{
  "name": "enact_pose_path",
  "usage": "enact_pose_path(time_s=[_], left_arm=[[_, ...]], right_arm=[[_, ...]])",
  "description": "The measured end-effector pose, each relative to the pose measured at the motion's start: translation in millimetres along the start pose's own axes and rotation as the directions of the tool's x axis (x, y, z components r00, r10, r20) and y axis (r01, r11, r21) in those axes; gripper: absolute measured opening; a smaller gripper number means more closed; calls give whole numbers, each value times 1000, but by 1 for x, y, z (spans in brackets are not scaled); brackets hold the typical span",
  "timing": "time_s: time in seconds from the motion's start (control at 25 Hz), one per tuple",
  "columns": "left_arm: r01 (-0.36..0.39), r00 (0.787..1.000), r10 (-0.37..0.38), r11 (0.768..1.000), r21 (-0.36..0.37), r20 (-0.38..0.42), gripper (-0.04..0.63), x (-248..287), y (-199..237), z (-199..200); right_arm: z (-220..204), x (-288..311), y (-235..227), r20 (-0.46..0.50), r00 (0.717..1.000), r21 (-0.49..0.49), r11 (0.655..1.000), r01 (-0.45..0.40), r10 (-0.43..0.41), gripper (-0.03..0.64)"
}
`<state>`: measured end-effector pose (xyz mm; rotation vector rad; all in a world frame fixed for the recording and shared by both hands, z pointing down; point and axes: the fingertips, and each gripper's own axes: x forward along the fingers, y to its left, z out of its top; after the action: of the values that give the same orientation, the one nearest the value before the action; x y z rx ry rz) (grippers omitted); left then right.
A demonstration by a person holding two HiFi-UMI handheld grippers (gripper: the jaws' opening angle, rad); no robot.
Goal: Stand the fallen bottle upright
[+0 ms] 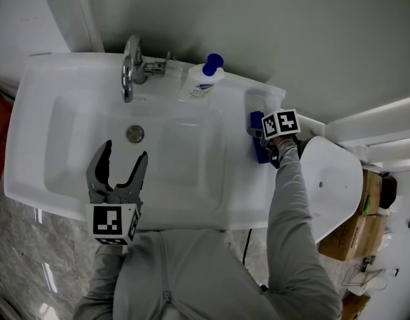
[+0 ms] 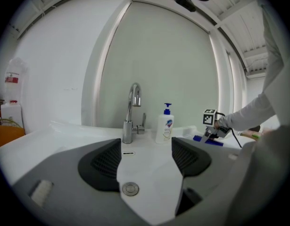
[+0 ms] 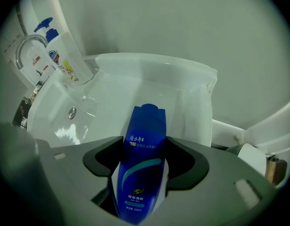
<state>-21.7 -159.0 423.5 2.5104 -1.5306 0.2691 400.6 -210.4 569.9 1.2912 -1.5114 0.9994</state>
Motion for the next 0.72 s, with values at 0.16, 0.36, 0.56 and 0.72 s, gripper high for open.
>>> enact_pose_path(time_s=[0.16, 0.36, 0.56, 0.72], left_arm=[[6, 1000, -6, 1000, 6, 1, 373, -1, 0, 1], [8, 1000, -8, 1000, 7, 5, 373, -5, 3, 3], [16, 1000, -16, 1000, 10, 13, 373, -10, 7, 5], [32, 999, -33, 999, 18, 22, 373, -13, 7, 7]], right_arm=[[-1, -1, 1, 16, 1000, 11, 1000, 12, -12, 281], [-5, -5, 7, 39, 999, 22, 1000, 17, -18, 281], [-7, -18, 14, 118, 992, 69, 997, 24, -32, 279], [-9, -33, 20, 203, 978, 108, 994, 22, -44, 278]])
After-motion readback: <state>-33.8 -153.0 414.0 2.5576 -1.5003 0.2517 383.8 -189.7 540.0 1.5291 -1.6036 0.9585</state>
